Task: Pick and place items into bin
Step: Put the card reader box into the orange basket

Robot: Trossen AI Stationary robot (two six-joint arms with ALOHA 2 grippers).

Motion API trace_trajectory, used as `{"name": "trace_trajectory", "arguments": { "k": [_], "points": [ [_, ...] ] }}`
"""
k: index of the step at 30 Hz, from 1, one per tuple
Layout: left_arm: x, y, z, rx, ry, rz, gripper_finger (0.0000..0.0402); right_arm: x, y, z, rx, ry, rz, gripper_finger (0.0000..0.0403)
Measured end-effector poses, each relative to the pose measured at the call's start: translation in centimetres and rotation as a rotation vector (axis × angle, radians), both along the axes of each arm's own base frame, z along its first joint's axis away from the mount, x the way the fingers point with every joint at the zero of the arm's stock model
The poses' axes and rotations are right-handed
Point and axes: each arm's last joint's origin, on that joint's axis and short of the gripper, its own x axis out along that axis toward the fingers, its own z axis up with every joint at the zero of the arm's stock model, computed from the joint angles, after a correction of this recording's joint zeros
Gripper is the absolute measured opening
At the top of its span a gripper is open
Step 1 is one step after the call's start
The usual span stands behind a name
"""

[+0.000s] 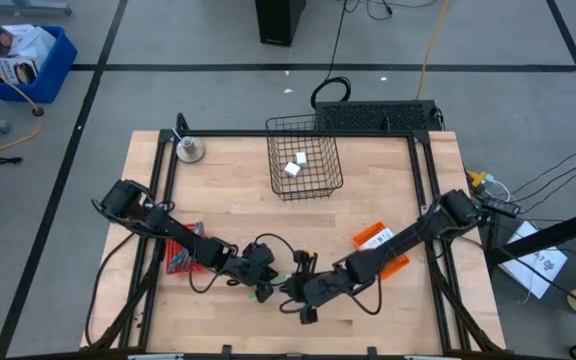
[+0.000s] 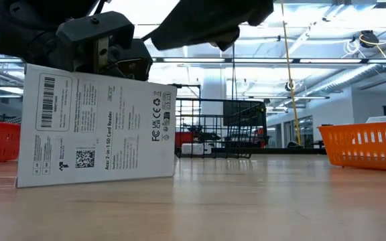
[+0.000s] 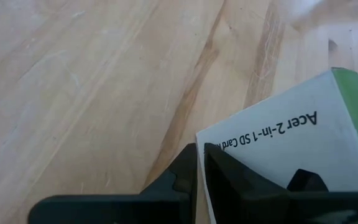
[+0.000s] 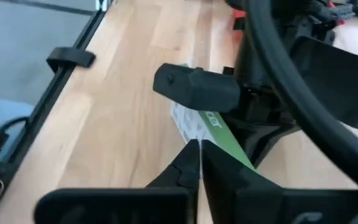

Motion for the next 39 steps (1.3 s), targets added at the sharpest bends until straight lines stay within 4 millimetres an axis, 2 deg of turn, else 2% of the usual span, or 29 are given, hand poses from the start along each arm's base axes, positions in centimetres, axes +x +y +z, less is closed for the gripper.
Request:
{"name": "trace_trajectory", "arguments": {
  "k": [4, 13, 16, 19, 27, 31, 34, 39],
  "points": [
    [0.0, 0.0, 0.0, 0.001, 0.000, 0.005, 0.0035, 0.1, -0.3, -0.1, -0.049, 0.012, 0.049, 0.0062],
    [0.0, 0.0, 0.0, 0.003, 0.001, 0.009, 0.0035, 1.0, -2.5, -0.2, -0.074, 0.030, 0.069, 0.0233],
    [0.0, 0.1, 0.0, 0.004, 0.000, 0.009, 0.0035, 1.4, -3.4, -0.4, -0.047, 0.054, 0.067, 0.0263],
    [0.0, 0.1, 0.0, 0.006, 0.000, 0.010, 0.0035, 1.5, -3.8, -0.4, -0.044, 0.058, 0.091, 0.0273],
    [0.0, 0.1, 0.0, 0.011, -0.001, 0.006, 0.0035, 2.1, -3.8, -2.5, -0.062, 0.097, 0.102, 0.0253],
    [0.0, 0.1, -0.1, 0.015, -0.001, 0.002, 0.0035, 2.2, -3.6, -2.6, -0.053, 0.083, 0.100, 0.0223],
    [0.0, 0.1, 0.0, 0.018, -0.005, 0.004, 0.0035, 2.3, -3.6, -2.5, -0.037, 0.075, 0.091, 0.0170],
    [0.0, 0.1, -0.1, 0.024, -0.009, 0.006, 0.0035, 2.1, -3.4, -2.6, -0.024, 0.097, 0.118, 0.0039]
  ]
}}
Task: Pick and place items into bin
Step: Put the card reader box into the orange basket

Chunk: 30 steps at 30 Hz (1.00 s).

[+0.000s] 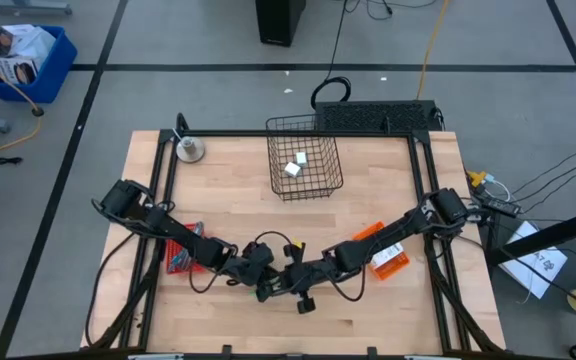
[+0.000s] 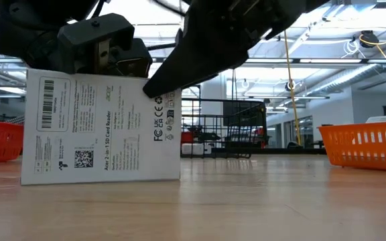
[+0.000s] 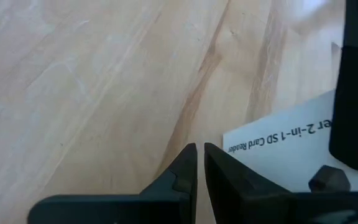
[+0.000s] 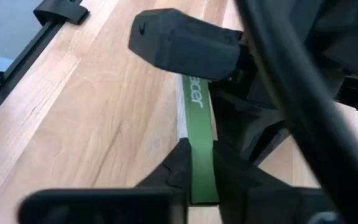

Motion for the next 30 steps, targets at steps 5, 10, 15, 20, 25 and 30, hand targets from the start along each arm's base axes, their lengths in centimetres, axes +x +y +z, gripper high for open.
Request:
{"name": "trace_trajectory", "arguments": {
  "k": [5, 10, 15, 20, 25, 30],
  "points": [
    [0.3, 0.2, 0.4, -0.008, -0.042, -0.015, 0.0035, -0.4, 0.4, 0.3, 0.031, 0.018, -0.047, 0.0029],
    [0.2, 0.7, 2.6, 0.015, -0.092, -0.042, 0.0035, -2.2, 0.8, 2.8, 0.033, 0.028, -0.135, 0.0029],
    [0.3, 1.3, 4.8, 0.062, -0.182, -0.032, 0.0035, -4.4, 1.2, 5.8, 0.084, 0.023, -0.253, 0.0029],
    [0.2, 1.4, 5.7, 0.101, -0.225, -0.052, 0.0035, -7.5, 1.7, 8.6, 0.134, 0.005, -0.408, 0.0029],
    [0.2, 1.3, 6.0, 0.118, -0.247, -0.052, 0.0035, -12.4, 1.1, 10.7, 0.079, 0.000, -0.678, 0.0029],
    [0.0, 0.8, 6.0, 0.117, -0.248, -0.075, 0.0035, -16.5, 1.4, 12.4, 0.115, -0.037, -0.797, 0.0029]
  ]
}}
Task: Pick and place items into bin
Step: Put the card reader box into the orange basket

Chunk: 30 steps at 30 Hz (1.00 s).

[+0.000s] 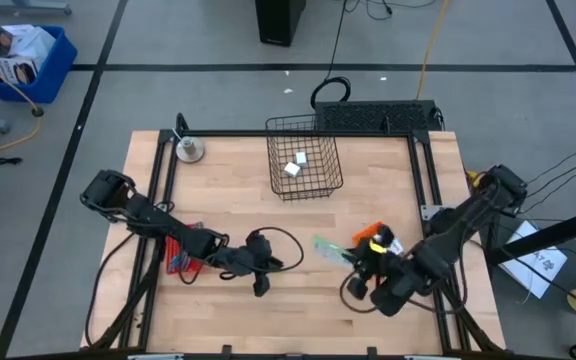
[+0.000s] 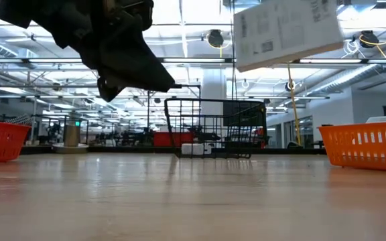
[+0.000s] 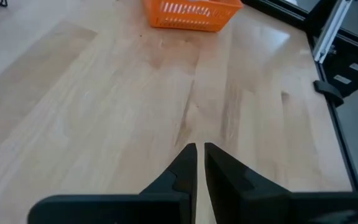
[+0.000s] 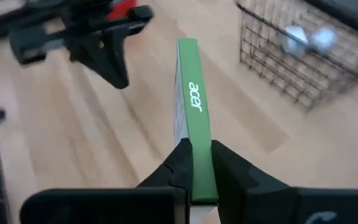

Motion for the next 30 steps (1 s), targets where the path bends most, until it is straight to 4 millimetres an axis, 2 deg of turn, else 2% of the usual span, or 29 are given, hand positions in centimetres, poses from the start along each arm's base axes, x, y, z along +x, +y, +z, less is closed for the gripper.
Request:
{"name": "trace_trajectory", "arguments": {
  "k": [4, 11, 16, 26, 30],
  "points": [
    [0.0, 0.0, 0.0, -0.005, -0.003, 0.004, 0.0035, -2.1, -0.5, -0.1, 0.012, 0.010, -0.146, 0.0029],
    [-0.1, -0.2, 0.0, -0.006, -0.002, -0.003, 0.0035, -5.5, -1.2, -0.7, 0.023, 0.161, -0.387, 0.0029],
    [-0.1, -0.4, 0.0, -0.008, -0.003, -0.010, 0.0035, -6.7, -0.7, -1.3, 0.098, 0.155, -0.461, 0.0029],
    [-0.1, -0.4, 0.1, -0.019, -0.003, -0.003, 0.0035, -8.7, -2.1, -6.6, 0.088, 0.356, -0.660, 0.0061],
    [-0.1, -0.4, 0.1, -0.019, -0.004, -0.001, 0.0035, -8.8, -2.1, -7.6, 0.103, 0.364, -0.667, 0.0082]
  ]
}}
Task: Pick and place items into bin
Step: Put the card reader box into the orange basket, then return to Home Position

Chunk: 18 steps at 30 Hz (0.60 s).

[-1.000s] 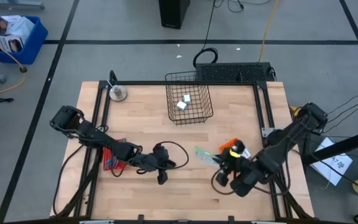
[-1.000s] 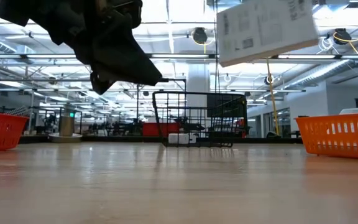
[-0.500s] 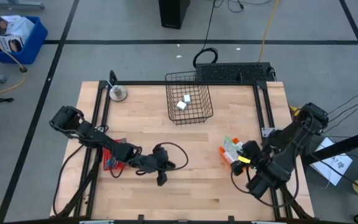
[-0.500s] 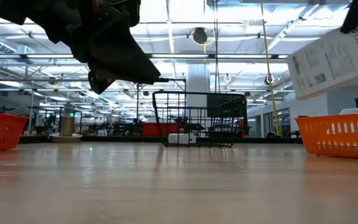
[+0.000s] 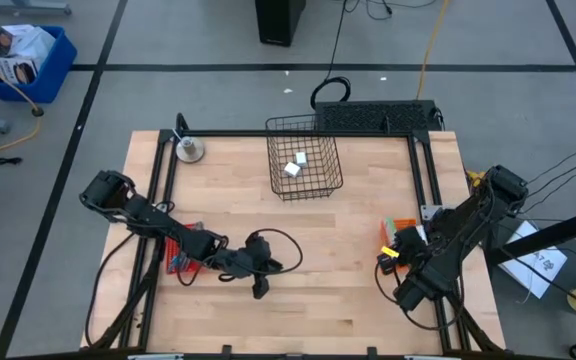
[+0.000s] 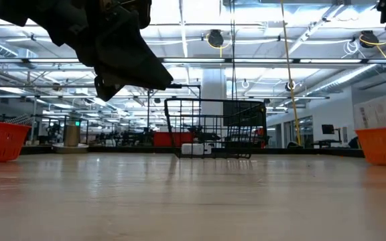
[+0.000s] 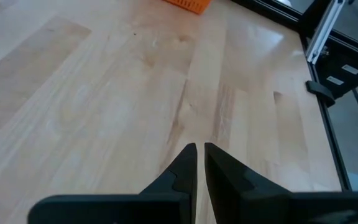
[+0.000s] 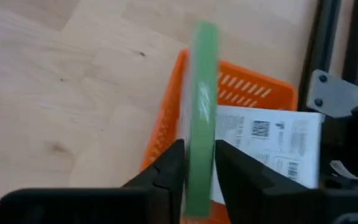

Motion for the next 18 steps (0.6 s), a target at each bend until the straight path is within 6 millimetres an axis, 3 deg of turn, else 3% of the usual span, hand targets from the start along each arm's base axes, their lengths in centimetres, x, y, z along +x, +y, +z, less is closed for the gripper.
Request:
{"name": "trace_trajectory", "arguments": {
  "k": [9, 15, 18],
  "points": [
    [0.0, 0.0, 0.1, -0.005, -0.006, 0.007, 0.0035, 0.4, 0.5, 0.4, 0.036, -0.009, 0.072, 0.0144],
    [0.0, 0.0, 0.0, 0.010, 0.002, -0.003, 0.0035, 0.5, 0.7, 1.0, 0.044, -0.005, 0.087, 0.0146],
    [-0.1, 0.0, -0.2, 0.030, 0.025, -0.036, 0.0035, 1.2, 1.1, 1.5, 0.008, -0.054, 0.221, 0.0141]
  ]
}}
